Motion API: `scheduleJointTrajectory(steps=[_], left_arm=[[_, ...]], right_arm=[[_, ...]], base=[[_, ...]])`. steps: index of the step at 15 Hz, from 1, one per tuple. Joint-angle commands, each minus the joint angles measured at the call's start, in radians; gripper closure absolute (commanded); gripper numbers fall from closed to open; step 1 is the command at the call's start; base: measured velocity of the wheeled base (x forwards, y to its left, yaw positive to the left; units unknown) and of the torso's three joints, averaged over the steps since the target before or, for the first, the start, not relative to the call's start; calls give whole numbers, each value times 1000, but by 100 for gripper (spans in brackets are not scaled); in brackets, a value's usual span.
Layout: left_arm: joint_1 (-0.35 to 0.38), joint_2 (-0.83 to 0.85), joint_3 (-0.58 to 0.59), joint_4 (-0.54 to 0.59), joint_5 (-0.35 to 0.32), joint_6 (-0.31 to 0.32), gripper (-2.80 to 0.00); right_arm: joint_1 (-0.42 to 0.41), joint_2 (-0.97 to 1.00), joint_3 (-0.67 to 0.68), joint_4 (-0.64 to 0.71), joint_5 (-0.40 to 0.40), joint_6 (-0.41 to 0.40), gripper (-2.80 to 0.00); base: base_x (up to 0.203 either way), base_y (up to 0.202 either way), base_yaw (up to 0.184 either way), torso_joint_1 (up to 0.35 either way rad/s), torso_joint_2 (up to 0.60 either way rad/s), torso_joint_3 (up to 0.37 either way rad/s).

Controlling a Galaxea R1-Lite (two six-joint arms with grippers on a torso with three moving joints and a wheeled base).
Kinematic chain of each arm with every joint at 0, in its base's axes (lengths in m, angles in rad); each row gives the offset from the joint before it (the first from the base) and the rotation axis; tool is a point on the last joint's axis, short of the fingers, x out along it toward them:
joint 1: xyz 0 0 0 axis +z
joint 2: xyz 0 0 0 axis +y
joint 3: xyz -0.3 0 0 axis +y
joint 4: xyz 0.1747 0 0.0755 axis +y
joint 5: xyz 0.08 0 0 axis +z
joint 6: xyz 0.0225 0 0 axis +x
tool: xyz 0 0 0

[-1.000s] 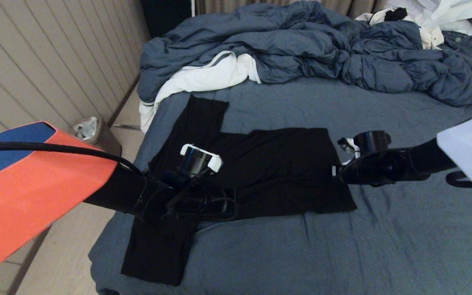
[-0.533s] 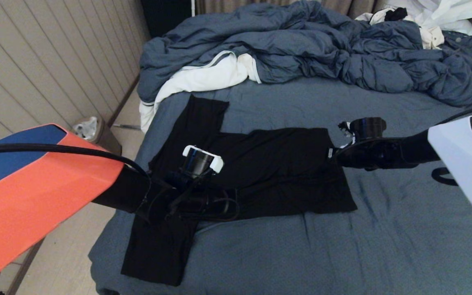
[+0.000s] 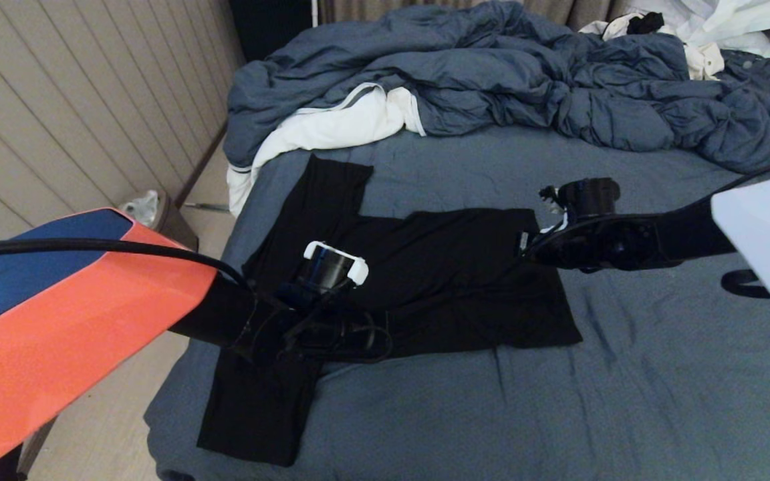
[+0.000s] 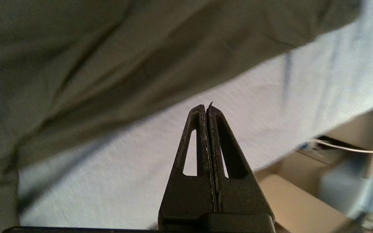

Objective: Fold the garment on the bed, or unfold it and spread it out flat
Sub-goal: Fold the black T-shirt

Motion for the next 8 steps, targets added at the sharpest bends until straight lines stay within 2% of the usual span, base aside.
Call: scheduleJointTrajectory(steps=[1, 6, 8], left_arm=[[30, 39, -15, -5, 33, 43, 0], [50, 127, -86, -11, 133, 122, 0], [51, 137, -95, -11, 147, 123, 0]], right_arm=[[91, -36, 64, -2, 7, 2, 0], [167, 16, 105, -3, 10, 9, 0], [187, 34, 113, -3, 10, 9, 0]], base=[[0, 0, 0, 0, 0, 0], [0, 0, 0, 0, 0, 0], [0, 0, 0, 0, 0, 0]])
